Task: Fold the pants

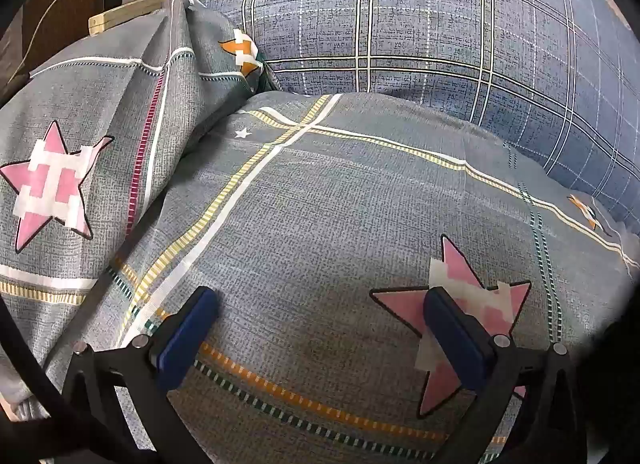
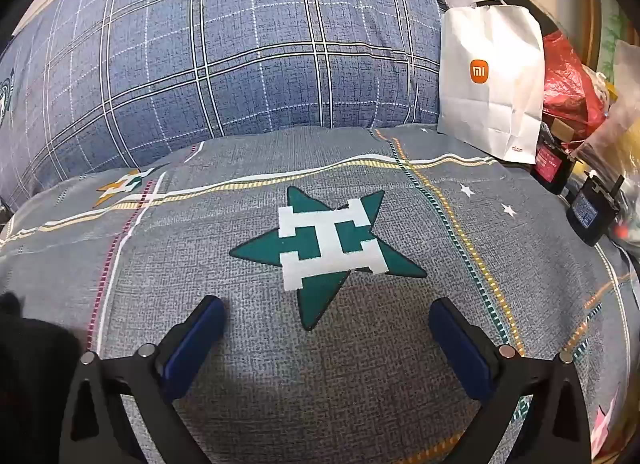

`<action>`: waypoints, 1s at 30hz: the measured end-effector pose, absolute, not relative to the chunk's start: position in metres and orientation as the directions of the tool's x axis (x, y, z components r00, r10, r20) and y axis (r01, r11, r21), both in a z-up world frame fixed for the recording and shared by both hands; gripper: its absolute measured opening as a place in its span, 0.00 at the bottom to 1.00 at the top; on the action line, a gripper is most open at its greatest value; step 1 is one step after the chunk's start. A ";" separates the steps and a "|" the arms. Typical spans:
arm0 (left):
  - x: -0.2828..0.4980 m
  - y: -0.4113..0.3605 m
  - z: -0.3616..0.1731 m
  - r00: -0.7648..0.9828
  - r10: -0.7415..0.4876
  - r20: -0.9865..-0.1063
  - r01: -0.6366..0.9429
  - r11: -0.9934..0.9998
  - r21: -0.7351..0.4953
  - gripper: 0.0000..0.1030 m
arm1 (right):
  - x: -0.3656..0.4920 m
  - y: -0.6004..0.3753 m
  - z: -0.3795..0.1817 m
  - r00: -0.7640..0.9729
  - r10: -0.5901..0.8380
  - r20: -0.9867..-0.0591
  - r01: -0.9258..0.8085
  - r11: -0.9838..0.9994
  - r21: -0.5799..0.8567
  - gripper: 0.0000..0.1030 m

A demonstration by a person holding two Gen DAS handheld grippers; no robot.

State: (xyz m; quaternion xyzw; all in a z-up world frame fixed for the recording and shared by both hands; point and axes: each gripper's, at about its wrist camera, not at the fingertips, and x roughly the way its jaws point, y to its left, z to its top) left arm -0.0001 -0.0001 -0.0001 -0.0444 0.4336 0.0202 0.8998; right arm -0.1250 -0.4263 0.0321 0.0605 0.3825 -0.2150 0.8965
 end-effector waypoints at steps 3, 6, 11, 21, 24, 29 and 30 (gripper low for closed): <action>0.000 0.000 0.000 0.623 -0.002 -0.782 -0.075 0.995 -0.063 1.00 | -0.126 -0.428 0.033 0.616 -0.338 -0.712 0.432 0.900 -0.055 1.00; 0.000 0.000 0.000 0.623 -0.003 -0.782 -0.075 0.995 -0.063 1.00 | -0.126 -0.428 0.033 0.616 -0.338 -0.712 0.432 0.900 -0.054 1.00; 0.000 0.000 0.000 0.623 -0.003 -0.782 -0.075 0.995 -0.063 1.00 | -0.125 -0.428 0.031 0.616 -0.339 -0.711 0.432 0.900 -0.055 1.00; 0.000 0.000 0.000 0.624 -0.002 -0.782 -0.075 0.995 -0.063 1.00 | -0.126 -0.427 0.033 0.614 -0.340 -0.712 0.432 0.900 -0.057 1.00; 0.000 0.000 0.000 0.623 -0.002 -0.782 -0.075 0.995 -0.063 1.00 | -0.126 -0.428 0.033 0.615 -0.340 -0.712 0.431 0.900 -0.057 1.00; 0.000 0.000 0.000 0.624 -0.002 -0.782 -0.075 0.995 -0.062 1.00 | -0.127 -0.428 0.033 0.616 -0.339 -0.711 0.431 0.901 -0.056 1.00; 0.000 0.000 0.001 0.624 -0.002 -0.782 -0.075 0.995 -0.062 1.00 | -0.127 -0.428 0.033 0.615 -0.339 -0.712 0.431 0.901 -0.057 1.00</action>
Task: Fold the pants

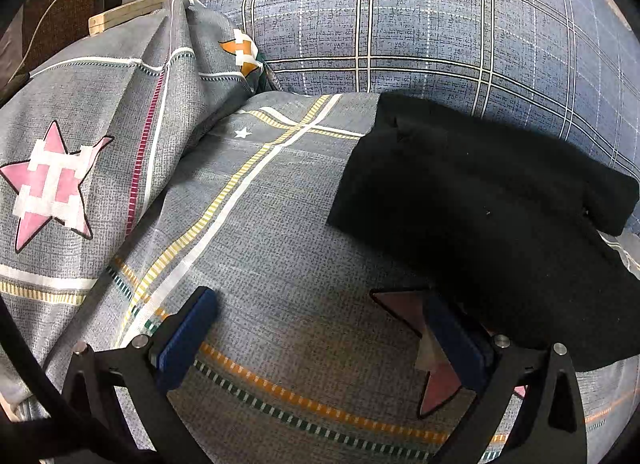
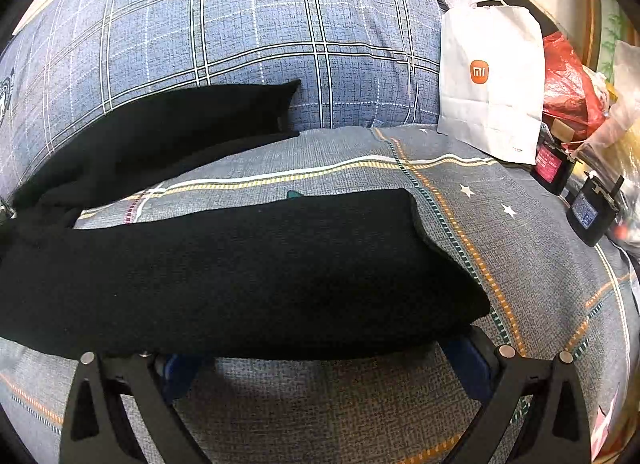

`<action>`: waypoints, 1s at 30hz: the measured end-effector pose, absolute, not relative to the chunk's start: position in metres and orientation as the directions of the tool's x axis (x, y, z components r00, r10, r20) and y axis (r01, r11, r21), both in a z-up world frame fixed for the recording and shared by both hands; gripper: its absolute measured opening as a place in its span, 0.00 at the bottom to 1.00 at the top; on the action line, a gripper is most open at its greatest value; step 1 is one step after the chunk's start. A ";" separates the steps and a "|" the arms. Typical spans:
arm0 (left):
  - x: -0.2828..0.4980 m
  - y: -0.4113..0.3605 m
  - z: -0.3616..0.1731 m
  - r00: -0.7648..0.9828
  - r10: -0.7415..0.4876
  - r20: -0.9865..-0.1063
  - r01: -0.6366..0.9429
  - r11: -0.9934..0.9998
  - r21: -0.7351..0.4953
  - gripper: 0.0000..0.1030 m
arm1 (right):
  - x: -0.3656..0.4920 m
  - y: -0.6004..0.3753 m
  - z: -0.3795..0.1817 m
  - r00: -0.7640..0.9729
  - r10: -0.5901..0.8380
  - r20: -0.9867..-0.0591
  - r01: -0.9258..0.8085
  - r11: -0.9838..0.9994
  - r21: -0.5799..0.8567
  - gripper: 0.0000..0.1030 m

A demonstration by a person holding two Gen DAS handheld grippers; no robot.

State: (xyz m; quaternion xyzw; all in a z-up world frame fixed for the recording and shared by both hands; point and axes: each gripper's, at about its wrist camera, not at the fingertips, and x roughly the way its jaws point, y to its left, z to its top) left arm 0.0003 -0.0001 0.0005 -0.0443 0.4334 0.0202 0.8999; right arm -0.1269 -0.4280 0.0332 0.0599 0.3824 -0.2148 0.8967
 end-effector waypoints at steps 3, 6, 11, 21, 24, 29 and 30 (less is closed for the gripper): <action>0.000 -0.001 0.000 0.624 -0.003 -0.782 -0.075 0.995 -0.063 1.00 | -0.127 -0.428 0.033 0.615 -0.339 -0.712 0.431 0.901 -0.057 1.00; 0.000 -0.001 0.000 0.624 -0.003 -0.781 -0.075 0.995 -0.064 1.00 | -0.127 -0.428 0.033 0.616 -0.339 -0.712 0.431 0.901 -0.056 1.00; 0.001 -0.004 0.000 0.620 0.028 -0.784 -0.098 0.994 -0.043 1.00 | -0.127 -0.428 0.033 0.609 -0.349 -0.712 0.452 0.891 -0.049 1.00; -0.055 -0.041 0.008 0.488 0.056 -0.871 -0.208 0.977 -0.054 1.00 | -0.152 -0.400 0.035 0.512 -0.413 -0.753 0.617 0.787 -0.011 1.00; -0.089 -0.077 0.009 0.445 0.004 -0.895 -0.153 0.986 -0.072 1.00 | -0.175 -0.372 0.034 0.526 -0.383 -0.759 0.610 0.792 0.022 1.00; -0.120 -0.139 0.018 0.486 -0.007 -0.874 0.086 0.995 0.040 1.00 | -0.192 -0.336 0.040 0.581 -0.206 -0.788 0.483 0.866 0.129 1.00; -0.126 -0.146 0.024 0.522 0.008 -0.853 0.101 0.992 0.072 1.00 | -0.194 -0.336 0.043 0.595 -0.175 -0.784 0.478 0.862 0.170 1.00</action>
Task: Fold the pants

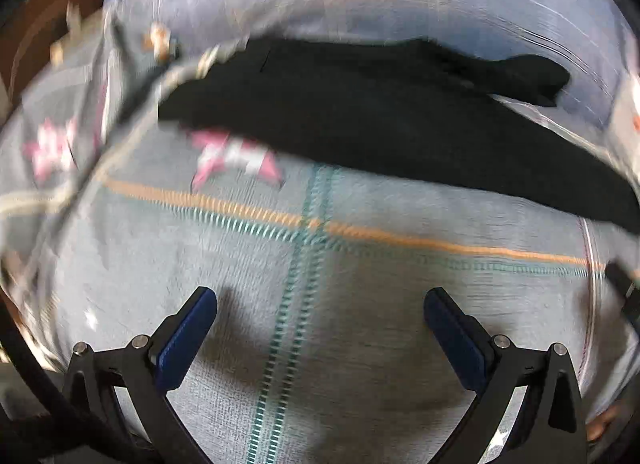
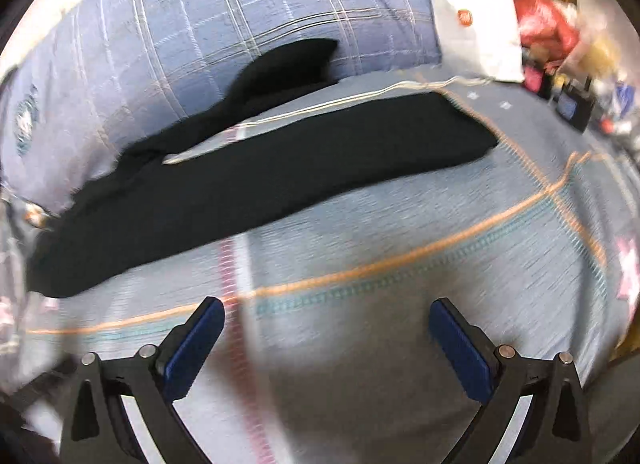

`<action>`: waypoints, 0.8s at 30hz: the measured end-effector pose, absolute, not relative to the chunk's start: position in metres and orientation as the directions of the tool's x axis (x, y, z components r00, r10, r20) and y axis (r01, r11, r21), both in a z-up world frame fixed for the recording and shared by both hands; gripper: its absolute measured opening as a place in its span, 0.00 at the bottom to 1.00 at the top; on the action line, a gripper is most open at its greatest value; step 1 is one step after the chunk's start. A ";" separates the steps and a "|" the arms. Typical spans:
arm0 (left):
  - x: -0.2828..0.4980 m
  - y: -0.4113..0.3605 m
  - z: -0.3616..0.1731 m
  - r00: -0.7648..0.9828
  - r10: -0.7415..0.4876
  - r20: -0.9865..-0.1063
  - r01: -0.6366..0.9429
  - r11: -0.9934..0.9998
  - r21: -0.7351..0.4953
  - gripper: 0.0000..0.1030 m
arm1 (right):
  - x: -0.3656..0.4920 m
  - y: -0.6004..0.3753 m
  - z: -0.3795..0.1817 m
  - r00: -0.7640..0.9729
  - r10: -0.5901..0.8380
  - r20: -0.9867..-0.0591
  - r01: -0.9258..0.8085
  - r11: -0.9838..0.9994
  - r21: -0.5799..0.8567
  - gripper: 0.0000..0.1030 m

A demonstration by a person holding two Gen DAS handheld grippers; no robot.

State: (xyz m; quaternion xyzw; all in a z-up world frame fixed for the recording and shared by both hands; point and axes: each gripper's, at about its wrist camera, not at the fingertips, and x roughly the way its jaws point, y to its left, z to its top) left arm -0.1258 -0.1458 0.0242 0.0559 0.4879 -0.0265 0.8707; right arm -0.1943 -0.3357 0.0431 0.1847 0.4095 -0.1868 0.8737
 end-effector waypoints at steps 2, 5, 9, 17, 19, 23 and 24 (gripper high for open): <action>-0.138 -0.156 0.043 0.600 0.008 -0.800 0.131 0.985 0.108 1.00 | -0.198 -0.344 0.051 0.617 -0.111 -0.779 0.482 0.836 0.263 1.00; -0.145 -0.159 0.064 0.661 -0.005 -0.750 0.123 0.987 0.102 1.00 | -0.199 -0.352 0.072 0.657 -0.077 -0.750 0.437 0.850 0.294 1.00; -0.149 -0.160 0.079 0.703 -0.014 -0.711 0.118 0.988 0.097 1.00 | -0.208 -0.339 0.105 0.727 -0.187 -0.661 0.416 0.886 0.206 1.00; -0.149 -0.158 0.092 0.716 -0.026 -0.697 0.122 0.989 0.088 1.00 | -0.206 -0.319 0.129 0.770 -0.269 -0.578 0.413 0.901 0.130 1.00; -0.149 -0.158 0.091 0.711 -0.039 -0.702 0.129 0.989 0.075 1.00 | -0.211 -0.320 0.131 0.784 -0.280 -0.553 0.423 0.895 0.146 1.00; -0.148 -0.161 0.089 0.706 -0.035 -0.708 0.132 0.988 0.083 1.00 | -0.209 -0.323 0.132 0.793 -0.279 -0.541 0.432 0.884 0.177 1.00; -0.147 -0.162 0.088 0.703 -0.033 -0.711 0.132 0.988 0.085 1.00 | -0.206 -0.323 0.131 0.790 -0.275 -0.548 0.431 0.885 0.176 1.00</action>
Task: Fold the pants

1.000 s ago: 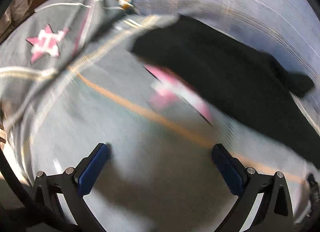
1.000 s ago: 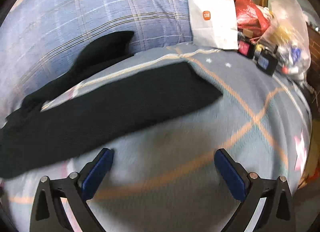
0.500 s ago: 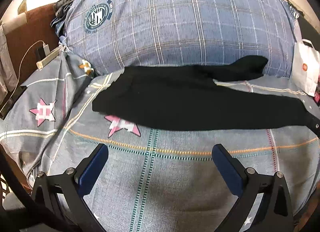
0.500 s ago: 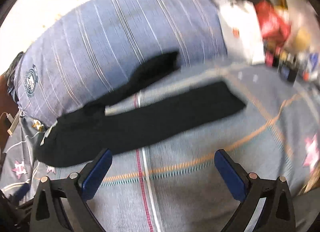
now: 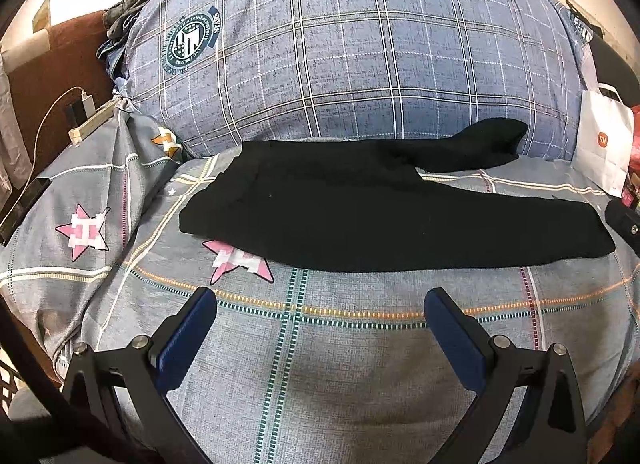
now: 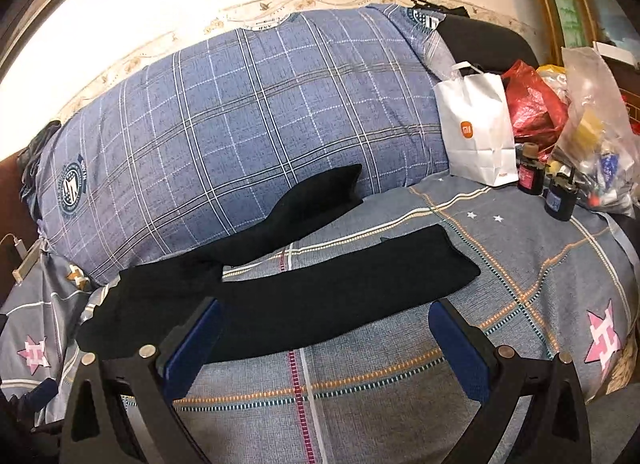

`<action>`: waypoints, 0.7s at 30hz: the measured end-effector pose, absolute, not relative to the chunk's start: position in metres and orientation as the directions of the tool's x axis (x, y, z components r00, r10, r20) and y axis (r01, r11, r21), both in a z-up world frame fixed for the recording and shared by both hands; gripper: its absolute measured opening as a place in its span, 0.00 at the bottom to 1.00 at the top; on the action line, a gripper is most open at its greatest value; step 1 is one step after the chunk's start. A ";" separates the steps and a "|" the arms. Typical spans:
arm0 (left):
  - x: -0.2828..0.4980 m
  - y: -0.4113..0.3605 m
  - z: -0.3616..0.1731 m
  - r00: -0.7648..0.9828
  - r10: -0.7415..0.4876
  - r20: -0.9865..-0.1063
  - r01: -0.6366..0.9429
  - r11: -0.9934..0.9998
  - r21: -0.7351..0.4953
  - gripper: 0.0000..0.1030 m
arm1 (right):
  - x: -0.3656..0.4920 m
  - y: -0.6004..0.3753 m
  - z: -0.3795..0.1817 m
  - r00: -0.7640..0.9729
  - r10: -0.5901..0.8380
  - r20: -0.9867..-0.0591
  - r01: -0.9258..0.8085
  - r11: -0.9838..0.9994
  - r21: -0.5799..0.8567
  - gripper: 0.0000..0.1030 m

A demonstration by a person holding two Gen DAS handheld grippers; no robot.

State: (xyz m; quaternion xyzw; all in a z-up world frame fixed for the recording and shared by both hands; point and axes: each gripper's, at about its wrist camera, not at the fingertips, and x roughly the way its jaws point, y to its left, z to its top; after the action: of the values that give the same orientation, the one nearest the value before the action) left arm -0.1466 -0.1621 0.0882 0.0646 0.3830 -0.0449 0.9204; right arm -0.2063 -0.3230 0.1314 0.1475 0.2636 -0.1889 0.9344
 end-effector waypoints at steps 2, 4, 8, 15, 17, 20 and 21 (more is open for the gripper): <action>-0.145 -0.163 0.086 0.698 -0.030 -0.715 0.131 0.988 0.087 1.00 | -0.203 -0.322 0.129 0.783 -0.264 -0.564 0.423 0.890 0.170 1.00; -0.143 -0.164 0.085 0.693 -0.025 -0.721 0.129 0.988 0.090 1.00 | -0.198 -0.319 0.127 0.778 -0.247 -0.579 0.406 0.899 0.163 1.00; -0.143 -0.165 0.088 0.693 -0.030 -0.720 0.128 0.988 0.082 1.00 | -0.190 -0.313 0.129 0.773 -0.220 -0.595 0.365 0.921 0.133 1.00; -0.147 -0.161 0.092 0.701 -0.025 -0.713 0.128 0.988 0.091 1.00 | -0.198 -0.317 0.132 0.783 -0.191 -0.591 0.358 0.917 0.177 1.00; -0.146 -0.157 0.100 0.692 -0.058 -0.720 0.136 0.989 0.051 1.00 | -0.211 -0.320 0.143 0.802 -0.251 -0.543 0.398 0.901 0.171 1.00; -0.144 -0.154 0.121 0.703 -0.083 -0.706 0.142 0.990 0.024 1.00 | -0.219 -0.320 0.163 0.805 -0.314 -0.503 0.424 0.898 0.118 1.00; -0.142 -0.154 0.130 0.709 -0.089 -0.699 0.145 0.989 0.021 1.00 | -0.219 -0.322 0.169 0.812 -0.295 -0.504 0.405 0.906 0.121 1.00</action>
State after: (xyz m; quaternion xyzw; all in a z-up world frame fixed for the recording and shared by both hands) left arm -0.1420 -0.1537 0.1297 0.0374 0.3760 -0.0633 0.9237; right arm -0.2193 -0.3216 0.1695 0.1121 0.2446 -0.1851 0.9452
